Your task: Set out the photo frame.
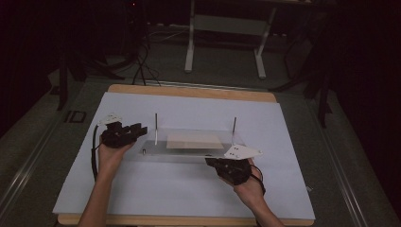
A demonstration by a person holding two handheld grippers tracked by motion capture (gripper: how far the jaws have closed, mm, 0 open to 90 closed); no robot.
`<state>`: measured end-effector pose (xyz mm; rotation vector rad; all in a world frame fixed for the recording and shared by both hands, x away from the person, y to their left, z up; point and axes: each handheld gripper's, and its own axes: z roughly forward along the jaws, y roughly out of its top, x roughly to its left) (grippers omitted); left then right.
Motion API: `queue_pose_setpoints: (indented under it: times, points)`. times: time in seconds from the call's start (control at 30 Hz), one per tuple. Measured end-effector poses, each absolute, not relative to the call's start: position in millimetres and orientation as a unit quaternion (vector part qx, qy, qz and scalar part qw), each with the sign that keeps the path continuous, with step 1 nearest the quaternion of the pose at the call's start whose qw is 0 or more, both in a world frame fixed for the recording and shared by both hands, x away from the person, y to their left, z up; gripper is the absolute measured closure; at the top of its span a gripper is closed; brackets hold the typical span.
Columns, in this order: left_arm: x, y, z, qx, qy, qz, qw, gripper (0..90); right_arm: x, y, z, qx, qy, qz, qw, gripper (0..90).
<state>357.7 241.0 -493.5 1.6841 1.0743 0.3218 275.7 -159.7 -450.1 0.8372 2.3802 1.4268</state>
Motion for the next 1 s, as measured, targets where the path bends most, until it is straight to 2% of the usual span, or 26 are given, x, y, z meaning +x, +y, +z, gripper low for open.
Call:
queue_pose_setpoints:
  times: [0.33,0.53,0.73,1.0]
  points:
    - [342,247,-494,0.703,0.445,0.144,0.537,53.5,282,-159,-442,0.289,0.812,0.492,0.121,90.0]
    - [339,247,-493,0.711,0.448,0.158,0.518,49.4,286,-159,-438,0.292,0.812,0.491,0.122,90.0]
    - [335,240,-495,0.74,0.431,0.181,0.484,47.8,287,-159,-437,0.296,0.81,0.491,0.123,90.0]
    - [333,238,-499,0.749,0.415,0.177,0.485,45.6,291,-159,-433,0.299,0.806,0.494,0.127,90.0]
